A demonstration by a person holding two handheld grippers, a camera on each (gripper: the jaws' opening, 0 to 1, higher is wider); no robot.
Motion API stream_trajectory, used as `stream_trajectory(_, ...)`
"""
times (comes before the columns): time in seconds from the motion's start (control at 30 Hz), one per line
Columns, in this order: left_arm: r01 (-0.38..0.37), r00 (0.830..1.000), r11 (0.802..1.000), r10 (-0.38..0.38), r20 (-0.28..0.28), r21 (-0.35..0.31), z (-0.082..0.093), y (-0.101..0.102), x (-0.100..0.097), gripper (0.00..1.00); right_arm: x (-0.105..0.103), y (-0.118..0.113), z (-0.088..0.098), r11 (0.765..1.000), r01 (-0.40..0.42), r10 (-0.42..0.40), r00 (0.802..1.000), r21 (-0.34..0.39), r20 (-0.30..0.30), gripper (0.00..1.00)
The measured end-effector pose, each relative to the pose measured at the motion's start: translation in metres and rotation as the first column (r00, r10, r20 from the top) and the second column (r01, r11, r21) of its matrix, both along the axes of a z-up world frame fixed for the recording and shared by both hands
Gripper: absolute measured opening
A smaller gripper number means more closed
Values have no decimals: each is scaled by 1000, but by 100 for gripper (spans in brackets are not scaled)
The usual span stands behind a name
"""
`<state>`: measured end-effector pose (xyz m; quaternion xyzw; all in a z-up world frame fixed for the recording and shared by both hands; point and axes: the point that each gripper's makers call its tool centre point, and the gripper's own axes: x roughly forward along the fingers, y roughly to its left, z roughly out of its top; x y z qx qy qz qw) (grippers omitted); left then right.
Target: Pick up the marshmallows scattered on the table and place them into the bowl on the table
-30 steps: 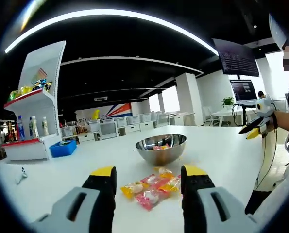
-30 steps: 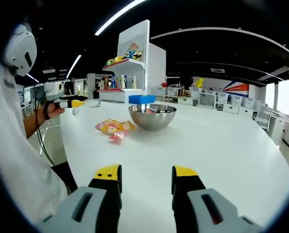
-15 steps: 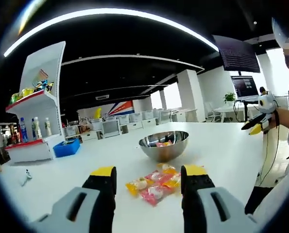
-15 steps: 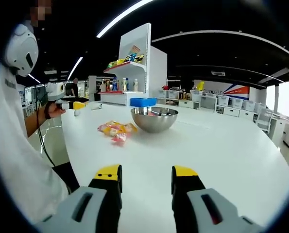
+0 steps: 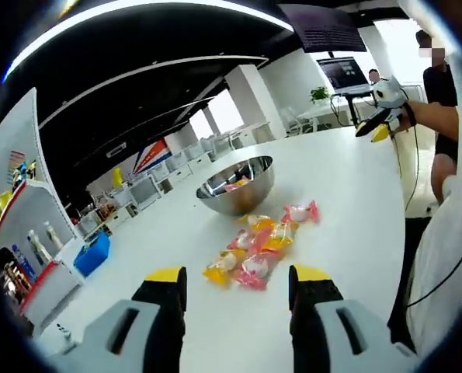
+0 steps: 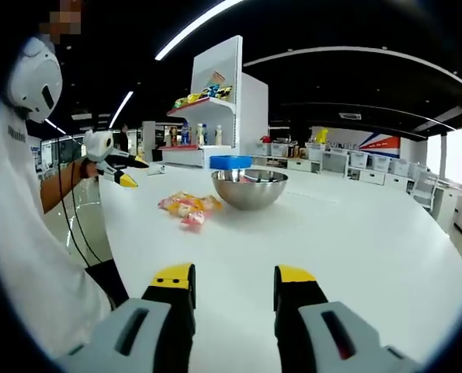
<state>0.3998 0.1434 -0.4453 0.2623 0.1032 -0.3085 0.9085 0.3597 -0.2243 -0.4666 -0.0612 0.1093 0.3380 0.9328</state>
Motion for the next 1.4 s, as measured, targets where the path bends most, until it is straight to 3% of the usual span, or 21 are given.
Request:
stream_trajectory(0.07, 51, 998, 999, -51, -43, -9, -4, -7, 1, 54, 0, 0, 0, 1000, 1, -1, 1000, -4, -1, 40)
stream_trajectory(0.23, 119, 989, 993, -117, -87, 23, -12, -19, 10, 54, 0, -1, 0, 1000, -1, 1, 1000, -11, -3, 40)
stream_trajectory(0.33, 160, 980, 986, -153, -128, 42, -22, -26, 20, 54, 0, -1, 1, 1000, -2, 2, 1000, -13, -1, 40)
stream_trajectory(0.4, 211, 967, 974, -195, -165, 87, -32, -31, 23, 53, -1, -2, 1, 1000, -2, 2, 1000, -13, 0, 40)
stream_trajectory(0.7, 256, 931, 959, -212, -298, 118, -60, -41, 40, 48, -1, -3, -1, 1000, 3, -3, 1000, -12, -7, 40)
stream_trajectory(0.93, 285, 912, 951, -228, -342, 124, -73, -47, 46, 47, 0, -5, -2, 1000, 6, -6, 1000, -17, -12, 40)
stream_trajectory(1.1, 282, 903, 950, -216, -371, 133, -82, -47, 48, 40, 1, -5, -3, 1000, 7, -7, 1000, -15, -15, 40)
stream_trajectory(1.17, 279, 905, 952, -216, -366, 129, -81, -47, 50, 37, 1, -6, -4, 1000, 8, -8, 1000, -14, -16, 40)
stream_trajectory(1.27, 240, 924, 956, -171, -342, 171, -80, -41, 58, 26, 2, -6, -5, 1000, 10, -11, 1000, -12, -19, 40)
stream_trajectory(1.4, 228, 922, 962, -163, -352, 152, -80, -41, 58, 25, 2, -5, -5, 1000, 7, -8, 1000, -11, -20, 40)
